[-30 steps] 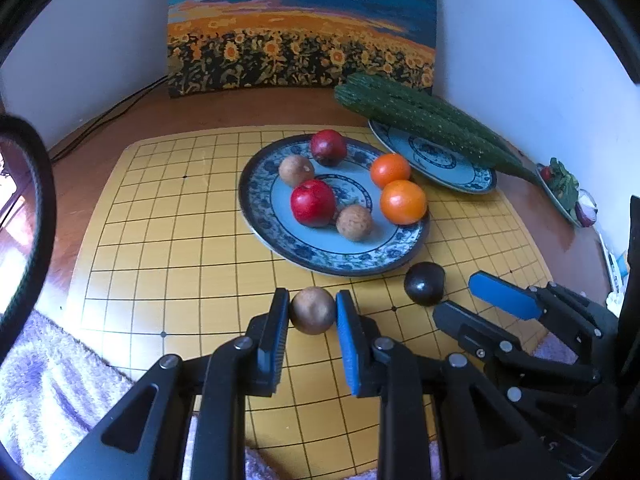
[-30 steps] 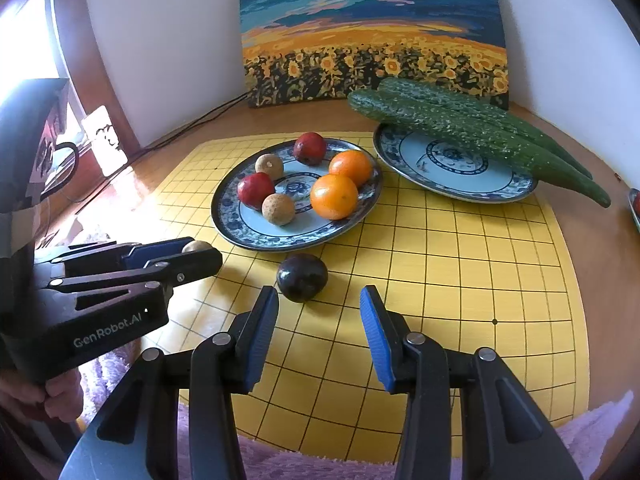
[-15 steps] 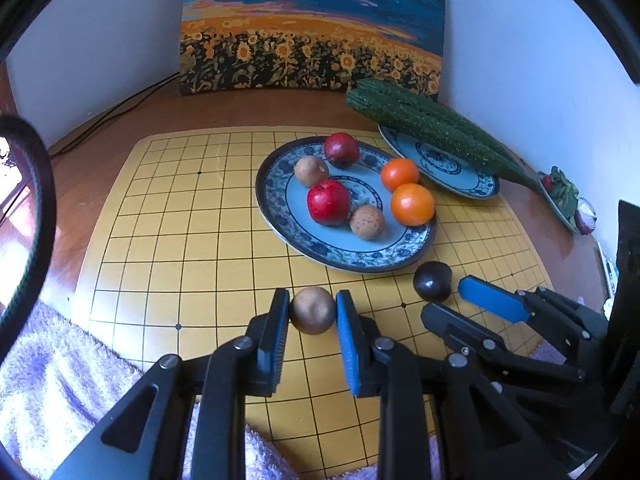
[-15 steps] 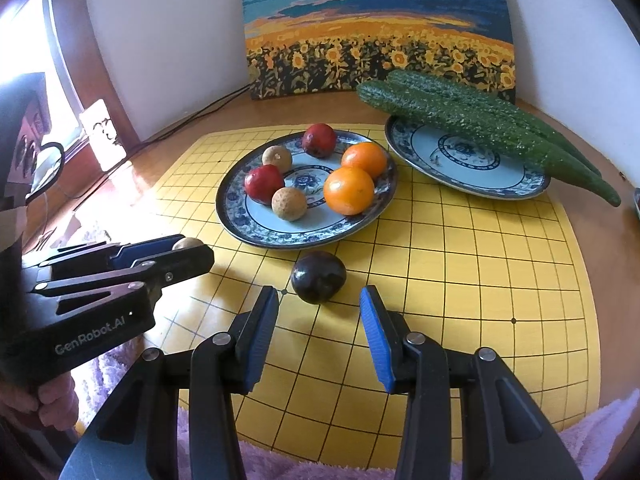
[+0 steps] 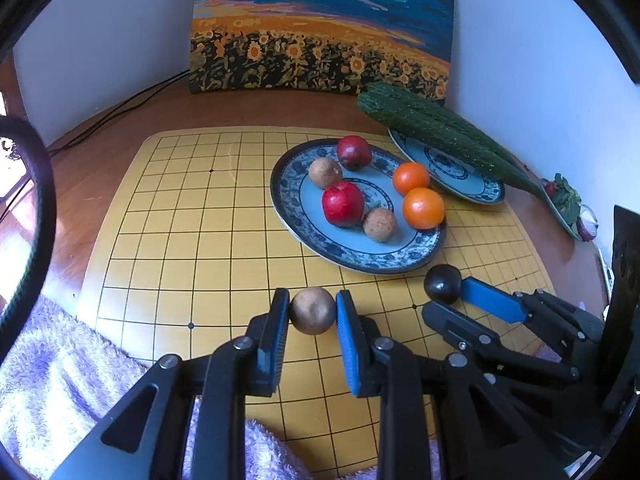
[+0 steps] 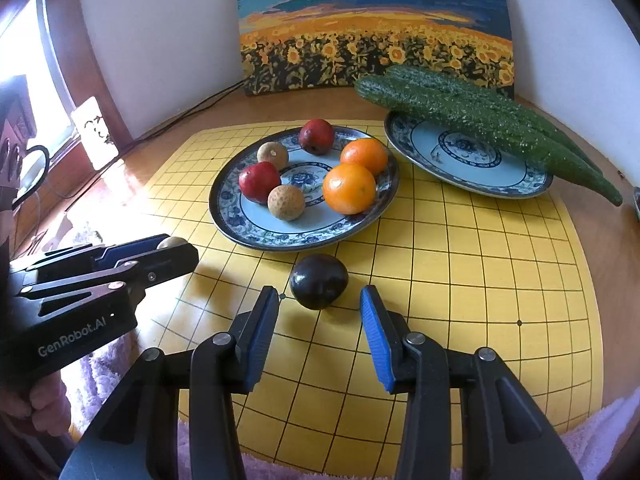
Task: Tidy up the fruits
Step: 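Grasp the potato with the left tool while the right tool grasps the dark plum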
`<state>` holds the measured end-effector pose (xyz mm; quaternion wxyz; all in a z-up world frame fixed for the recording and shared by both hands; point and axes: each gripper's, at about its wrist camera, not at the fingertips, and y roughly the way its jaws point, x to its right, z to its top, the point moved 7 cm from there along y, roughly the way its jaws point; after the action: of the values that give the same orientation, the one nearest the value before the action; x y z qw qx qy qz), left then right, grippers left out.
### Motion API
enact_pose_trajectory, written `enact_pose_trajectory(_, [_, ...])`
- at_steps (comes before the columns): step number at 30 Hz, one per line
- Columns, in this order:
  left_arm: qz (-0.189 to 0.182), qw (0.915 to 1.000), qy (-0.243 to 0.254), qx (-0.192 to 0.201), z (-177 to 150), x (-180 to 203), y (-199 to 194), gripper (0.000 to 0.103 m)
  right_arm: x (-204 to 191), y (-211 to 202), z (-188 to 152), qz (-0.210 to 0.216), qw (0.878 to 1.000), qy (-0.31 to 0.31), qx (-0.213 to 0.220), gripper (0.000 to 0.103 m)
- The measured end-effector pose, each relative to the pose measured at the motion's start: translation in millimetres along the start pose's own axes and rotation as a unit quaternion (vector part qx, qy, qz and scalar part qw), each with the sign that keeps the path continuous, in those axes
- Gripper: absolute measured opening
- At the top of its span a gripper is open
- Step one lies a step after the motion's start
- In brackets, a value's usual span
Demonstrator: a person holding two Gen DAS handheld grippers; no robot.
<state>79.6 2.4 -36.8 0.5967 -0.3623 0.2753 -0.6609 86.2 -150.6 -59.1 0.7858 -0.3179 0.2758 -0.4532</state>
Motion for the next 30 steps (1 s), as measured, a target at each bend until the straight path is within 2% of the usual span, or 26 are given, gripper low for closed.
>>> enact_pose_trajectory(4, [-0.001,1.0,0.003,0.001,0,2,-1,0.025,-2,2,1,-0.003,1.0,-0.004,-0.001,0.044])
enact_pose_trajectory(11, [-0.002,1.0,0.002,0.0,-1,3,-3,0.025,-2,3,2,-0.011,1.0,-0.006,-0.001,0.031])
enact_pose_trajectory(30, [-0.001,0.9999,0.008,0.009,1,8,-12,0.025,-1,-7,0,0.003,1.0,0.002,0.012,0.029])
